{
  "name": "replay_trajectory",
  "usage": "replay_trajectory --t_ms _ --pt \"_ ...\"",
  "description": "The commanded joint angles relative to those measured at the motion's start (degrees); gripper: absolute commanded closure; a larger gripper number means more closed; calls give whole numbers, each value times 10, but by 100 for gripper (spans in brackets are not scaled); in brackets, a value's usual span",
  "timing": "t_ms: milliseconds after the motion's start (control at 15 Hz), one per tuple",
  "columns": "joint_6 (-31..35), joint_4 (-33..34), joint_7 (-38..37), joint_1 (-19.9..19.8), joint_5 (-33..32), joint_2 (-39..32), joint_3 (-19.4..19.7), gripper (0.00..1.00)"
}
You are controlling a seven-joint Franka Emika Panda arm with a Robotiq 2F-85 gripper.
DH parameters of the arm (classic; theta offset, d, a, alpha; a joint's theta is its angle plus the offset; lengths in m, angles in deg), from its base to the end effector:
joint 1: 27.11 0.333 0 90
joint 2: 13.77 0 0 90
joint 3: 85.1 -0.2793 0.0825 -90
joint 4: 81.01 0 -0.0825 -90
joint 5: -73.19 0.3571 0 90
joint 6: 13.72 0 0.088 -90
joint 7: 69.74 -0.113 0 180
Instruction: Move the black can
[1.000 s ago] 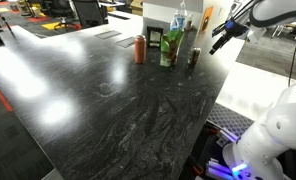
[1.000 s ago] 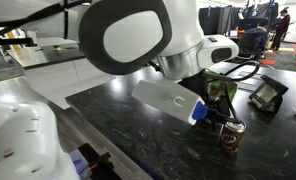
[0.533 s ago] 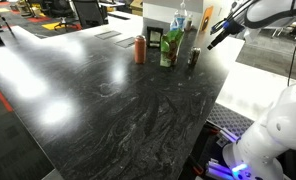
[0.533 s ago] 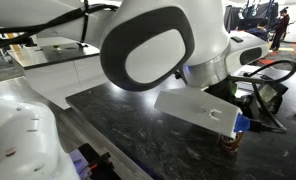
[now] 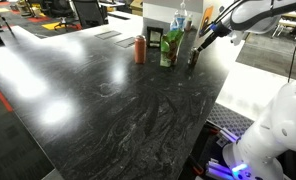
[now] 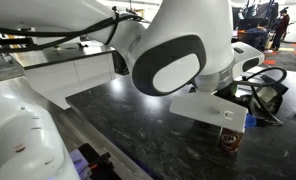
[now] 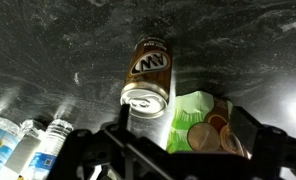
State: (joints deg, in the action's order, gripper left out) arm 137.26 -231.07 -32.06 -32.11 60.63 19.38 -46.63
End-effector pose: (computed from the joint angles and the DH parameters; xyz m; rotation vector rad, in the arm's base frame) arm 0.3102 -0.2866 0.4307 2.8778 0.0873 0.7608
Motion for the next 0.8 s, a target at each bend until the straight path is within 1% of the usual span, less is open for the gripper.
replay_trajectory --t_ms 0,200,400,600,667,733 --pt "49 22 34 -4 14 -72 6 0" --pt "78 33 36 -6 16 -105 5 0" --pt "108 41 54 12 42 -127 23 0" --pt "130 41 97 52 106 -132 62 0" --pt "133 42 106 81 116 -129 91 0" --pt "129 44 120 100 134 -126 109 0"
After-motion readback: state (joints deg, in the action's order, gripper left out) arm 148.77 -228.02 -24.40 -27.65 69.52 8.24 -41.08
